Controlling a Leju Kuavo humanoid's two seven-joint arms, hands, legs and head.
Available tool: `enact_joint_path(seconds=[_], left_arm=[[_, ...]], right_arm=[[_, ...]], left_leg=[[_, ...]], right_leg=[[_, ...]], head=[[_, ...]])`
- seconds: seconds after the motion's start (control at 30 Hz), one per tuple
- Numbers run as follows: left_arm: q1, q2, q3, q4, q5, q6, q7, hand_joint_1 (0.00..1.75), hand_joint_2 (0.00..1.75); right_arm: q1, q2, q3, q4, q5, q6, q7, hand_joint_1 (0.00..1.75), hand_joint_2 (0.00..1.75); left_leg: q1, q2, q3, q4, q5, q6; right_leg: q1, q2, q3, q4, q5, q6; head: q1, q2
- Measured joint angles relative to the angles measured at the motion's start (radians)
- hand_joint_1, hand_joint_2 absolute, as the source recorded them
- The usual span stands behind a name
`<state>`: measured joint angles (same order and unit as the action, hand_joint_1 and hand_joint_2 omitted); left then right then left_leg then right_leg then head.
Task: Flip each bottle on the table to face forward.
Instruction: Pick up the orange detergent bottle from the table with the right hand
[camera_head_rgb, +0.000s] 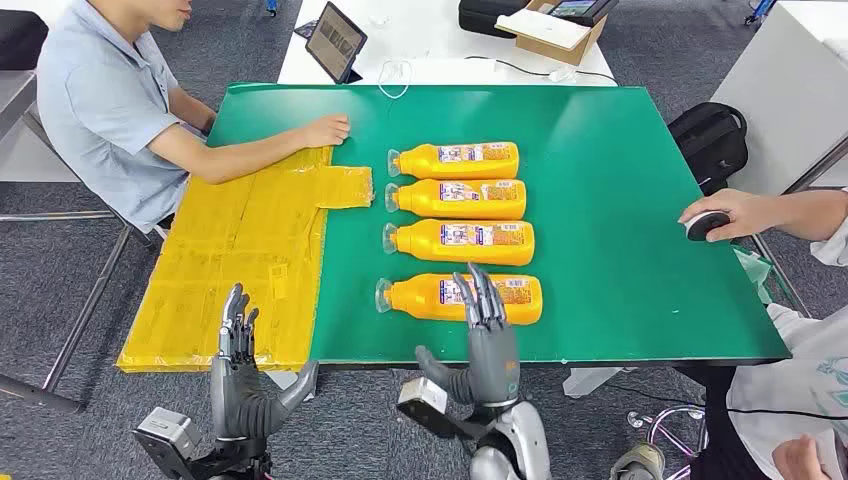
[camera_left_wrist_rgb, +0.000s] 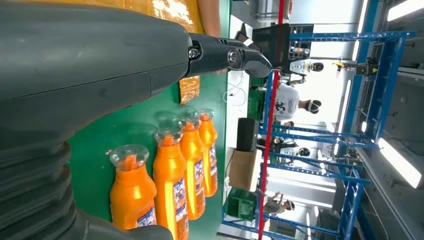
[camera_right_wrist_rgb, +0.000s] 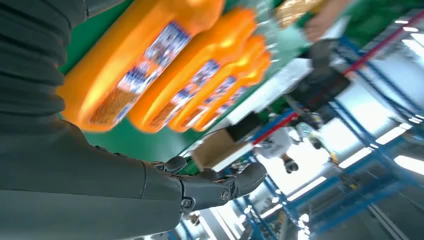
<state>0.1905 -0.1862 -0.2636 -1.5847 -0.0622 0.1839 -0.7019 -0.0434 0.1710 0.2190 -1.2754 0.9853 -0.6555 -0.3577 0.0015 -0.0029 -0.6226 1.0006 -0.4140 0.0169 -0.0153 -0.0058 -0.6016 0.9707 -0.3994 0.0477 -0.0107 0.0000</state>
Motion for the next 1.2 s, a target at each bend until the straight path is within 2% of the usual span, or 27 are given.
enact_joint_path(seconds=[0.23, 0.43, 0.67, 0.9, 1.2], left_arm=[[-0.006, -0.002, 0.003, 0.003, -0.019, 0.004, 0.0, 0.0, 1.75], [-0.016, -0.006, 0.006, 0.023, -0.034, 0.024, 0.0, 0.0, 1.75], [-0.023, -0.012, 0.011, 0.037, -0.036, 0.01, 0.0, 0.0, 1.75], [-0.038, -0.013, 0.017, 0.053, -0.046, -0.009, 0.0, 0.0, 1.75], [-0.057, -0.013, 0.017, 0.076, -0.052, -0.017, 0.0, 0.0, 1.75]], right_arm=[[-0.091, -0.075, -0.001, 0.077, 0.094, 0.067, 0.128, 0.0, 1.75], [-0.135, -0.125, -0.002, 0.151, 0.154, 0.092, 0.188, 0.0, 1.75], [-0.165, -0.166, -0.002, 0.191, 0.207, 0.22, 0.275, 0.0, 1.75], [-0.222, -0.198, -0.002, 0.266, 0.213, 0.298, 0.318, 0.0, 1.75], [-0.315, -0.217, 0.005, 0.397, 0.242, 0.287, 0.345, 0.0, 1.75]], left_leg=[[0.0, 0.0, 0.0, 0.0, 0.0, 0.0], [0.0, 0.0, 0.0, 0.0, 0.0, 0.0], [0.0, 0.0, 0.0, 0.0, 0.0, 0.0], [0.0, 0.0, 0.0, 0.0, 0.0, 0.0], [0.0, 0.0, 0.0, 0.0, 0.0, 0.0]], right_leg=[[0.0, 0.0, 0.0, 0.0, 0.0, 0.0], [0.0, 0.0, 0.0, 0.0, 0.0, 0.0], [0.0, 0.0, 0.0, 0.0, 0.0, 0.0], [0.0, 0.0, 0.001, 0.0, 0.0, 0.0], [0.0, 0.0, 0.0, 0.0, 0.0, 0.0]], head=[[0.0, 0.0], [0.0, 0.0], [0.0, 0.0], [0.0, 0.0], [0.0, 0.0]])
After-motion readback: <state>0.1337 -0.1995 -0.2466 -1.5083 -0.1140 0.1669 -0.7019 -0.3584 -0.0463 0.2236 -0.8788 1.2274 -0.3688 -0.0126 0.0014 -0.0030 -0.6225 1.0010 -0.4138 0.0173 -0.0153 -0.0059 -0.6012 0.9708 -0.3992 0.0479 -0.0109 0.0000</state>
